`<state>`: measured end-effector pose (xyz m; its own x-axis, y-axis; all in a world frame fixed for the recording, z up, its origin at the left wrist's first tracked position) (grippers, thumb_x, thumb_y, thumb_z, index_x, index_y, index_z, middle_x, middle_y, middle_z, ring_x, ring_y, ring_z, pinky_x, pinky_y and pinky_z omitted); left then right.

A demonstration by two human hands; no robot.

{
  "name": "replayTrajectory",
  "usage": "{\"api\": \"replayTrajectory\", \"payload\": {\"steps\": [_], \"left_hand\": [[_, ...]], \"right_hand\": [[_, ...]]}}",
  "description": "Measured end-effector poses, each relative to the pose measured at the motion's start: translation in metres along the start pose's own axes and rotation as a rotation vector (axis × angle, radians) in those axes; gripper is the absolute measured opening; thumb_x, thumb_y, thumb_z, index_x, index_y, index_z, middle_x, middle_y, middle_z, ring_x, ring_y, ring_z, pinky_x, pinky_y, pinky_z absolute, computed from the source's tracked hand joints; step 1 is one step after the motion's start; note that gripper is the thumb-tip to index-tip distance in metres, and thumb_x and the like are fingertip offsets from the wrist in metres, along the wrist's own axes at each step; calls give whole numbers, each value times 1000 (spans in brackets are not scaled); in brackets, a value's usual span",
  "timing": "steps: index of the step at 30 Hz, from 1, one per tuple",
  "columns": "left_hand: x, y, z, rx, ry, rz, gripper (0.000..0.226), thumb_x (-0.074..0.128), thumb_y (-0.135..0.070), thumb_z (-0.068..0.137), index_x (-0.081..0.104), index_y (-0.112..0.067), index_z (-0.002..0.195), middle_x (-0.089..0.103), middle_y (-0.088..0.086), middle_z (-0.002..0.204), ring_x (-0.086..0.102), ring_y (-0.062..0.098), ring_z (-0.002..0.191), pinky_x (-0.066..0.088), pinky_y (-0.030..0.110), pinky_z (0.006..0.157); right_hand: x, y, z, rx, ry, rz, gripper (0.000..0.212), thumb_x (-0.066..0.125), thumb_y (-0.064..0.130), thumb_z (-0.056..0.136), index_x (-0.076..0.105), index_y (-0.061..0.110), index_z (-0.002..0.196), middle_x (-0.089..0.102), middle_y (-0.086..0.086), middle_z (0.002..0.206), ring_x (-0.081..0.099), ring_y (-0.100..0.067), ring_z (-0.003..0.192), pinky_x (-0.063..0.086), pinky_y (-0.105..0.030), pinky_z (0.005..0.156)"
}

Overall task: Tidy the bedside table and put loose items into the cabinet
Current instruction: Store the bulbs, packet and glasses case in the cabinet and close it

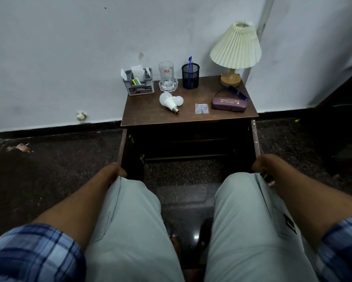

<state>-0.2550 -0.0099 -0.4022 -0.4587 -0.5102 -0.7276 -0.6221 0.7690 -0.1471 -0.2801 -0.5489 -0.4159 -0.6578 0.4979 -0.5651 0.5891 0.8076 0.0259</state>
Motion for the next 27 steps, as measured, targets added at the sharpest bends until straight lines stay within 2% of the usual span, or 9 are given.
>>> {"api": "replayTrajectory", "payload": {"steps": [1, 3, 5, 9, 13, 17, 20, 23, 27], "left_hand": [[-5, -3, 1, 12, -53, 20, 60, 70, -17, 85, 52, 5, 138, 55, 25, 140, 60, 38, 124, 53, 43, 97], [-19, -4, -1, -21, -219, 44, 72, 73, -35, 79, 50, -4, 140, 54, 22, 141, 57, 39, 128, 50, 48, 103], [-35, -15, -5, 4, -396, 25, 77, 72, -47, 76, 46, -10, 139, 52, 18, 142, 54, 40, 129, 48, 49, 103], [-54, -60, -15, 148, -575, -35, 60, 64, -46, 79, 54, -14, 129, 54, 14, 135, 54, 39, 125, 47, 48, 99], [-53, -105, -9, 319, -570, -230, 33, 64, -34, 80, 67, -18, 109, 63, 12, 121, 60, 35, 115, 51, 41, 97], [-48, -148, 8, 480, -507, -471, 23, 69, -24, 82, 68, -15, 103, 69, 9, 112, 65, 28, 107, 52, 37, 96], [-55, -180, 18, 583, -512, -550, 25, 70, -18, 84, 67, -14, 108, 69, 8, 113, 65, 24, 104, 49, 30, 93], [-68, -207, 31, 636, -531, -649, 30, 71, -16, 85, 65, -13, 114, 68, 7, 116, 66, 23, 106, 50, 31, 94], [-79, -236, 58, 609, -499, -756, 46, 74, -21, 85, 60, -12, 128, 65, 6, 128, 65, 21, 112, 48, 31, 101]], "right_hand": [[-5, -1, -1, -10, -38, -31, 25, 46, 13, 105, 59, -8, 106, 57, -18, 94, 57, -32, 89, 52, -41, 87], [-19, 0, 1, -58, -162, -56, 29, 56, 9, 98, 63, -4, 124, 64, -18, 108, 62, -31, 101, 51, -38, 91], [-31, -4, 4, -31, -260, -20, 35, 66, 9, 90, 67, -2, 123, 69, -18, 117, 68, -32, 110, 55, -37, 92], [-66, 0, -2, -4, -524, 94, 50, 71, 25, 77, 66, 9, 124, 67, -15, 124, 67, -31, 115, 55, -41, 95], [-89, 47, -14, -131, -735, 138, 56, 71, 33, 79, 57, 8, 127, 59, -21, 131, 60, -39, 120, 51, -44, 98], [-88, 144, -25, -614, -728, 287, 26, 73, 28, 85, 69, 14, 107, 72, -10, 109, 68, -29, 103, 54, -35, 90], [-79, 212, -36, -830, -694, 445, 17, 78, 29, 84, 67, 18, 92, 72, 0, 87, 67, -17, 82, 51, -27, 77], [-70, 266, -30, -902, -617, 612, 25, 81, 28, 82, 65, 18, 99, 68, 4, 88, 63, -7, 75, 57, -30, 79], [-73, 306, -10, -861, -657, 686, 43, 84, 33, 79, 65, 15, 113, 68, 2, 102, 64, -13, 93, 53, -30, 84]]}}
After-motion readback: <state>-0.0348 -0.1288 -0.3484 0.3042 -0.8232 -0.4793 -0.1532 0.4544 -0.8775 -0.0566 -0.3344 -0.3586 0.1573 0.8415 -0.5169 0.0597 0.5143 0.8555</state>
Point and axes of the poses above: each hand's wrist, its own z-axis towards the middle knuckle, its own x-axis out of the palm, y = z × x, the point moved 9 cm from there along z, towards the middle knuckle
